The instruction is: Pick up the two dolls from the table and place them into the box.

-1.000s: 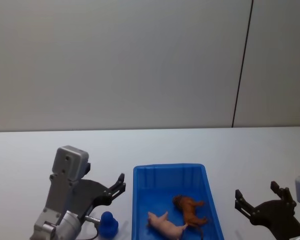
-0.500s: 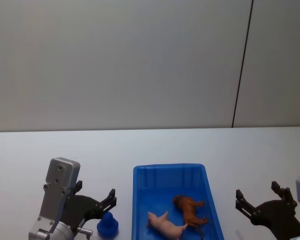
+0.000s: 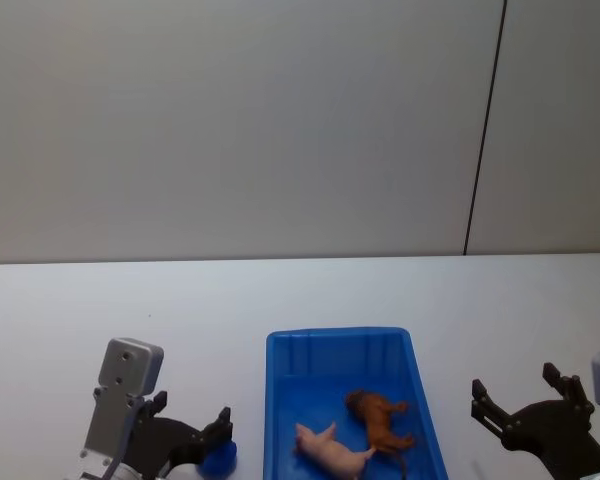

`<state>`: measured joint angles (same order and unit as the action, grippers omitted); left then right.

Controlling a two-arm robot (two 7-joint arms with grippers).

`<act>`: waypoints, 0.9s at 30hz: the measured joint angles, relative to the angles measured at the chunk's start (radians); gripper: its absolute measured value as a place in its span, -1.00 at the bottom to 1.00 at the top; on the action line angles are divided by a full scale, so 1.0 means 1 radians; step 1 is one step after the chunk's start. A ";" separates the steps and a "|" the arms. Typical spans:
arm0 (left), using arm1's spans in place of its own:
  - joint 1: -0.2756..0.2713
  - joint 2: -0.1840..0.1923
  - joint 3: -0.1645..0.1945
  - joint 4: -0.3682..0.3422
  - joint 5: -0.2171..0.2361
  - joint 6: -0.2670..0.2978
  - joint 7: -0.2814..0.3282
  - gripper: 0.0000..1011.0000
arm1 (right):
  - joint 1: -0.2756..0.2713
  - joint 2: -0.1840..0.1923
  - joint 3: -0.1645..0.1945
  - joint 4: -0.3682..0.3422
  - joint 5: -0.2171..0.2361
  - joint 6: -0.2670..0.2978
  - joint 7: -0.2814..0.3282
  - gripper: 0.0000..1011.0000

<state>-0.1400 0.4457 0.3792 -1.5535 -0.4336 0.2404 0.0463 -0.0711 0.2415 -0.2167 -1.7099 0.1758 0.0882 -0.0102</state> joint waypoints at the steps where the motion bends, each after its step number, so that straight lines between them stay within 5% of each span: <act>1: 0.000 -0.002 0.001 0.007 -0.001 0.001 -0.004 0.98 | 0.000 0.000 0.000 0.000 0.000 0.000 0.000 0.98; 11: -0.001 -0.012 0.005 0.039 -0.007 0.005 -0.037 0.97 | 0.000 0.000 0.000 0.000 0.000 0.000 0.000 0.98; 27: -0.003 -0.023 0.010 0.065 0.003 0.003 -0.087 0.12 | 0.000 0.000 0.000 0.000 0.000 0.000 0.000 0.98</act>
<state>-0.1426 0.4224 0.3891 -1.4889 -0.4310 0.2430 -0.0412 -0.0710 0.2414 -0.2167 -1.7098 0.1757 0.0881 -0.0101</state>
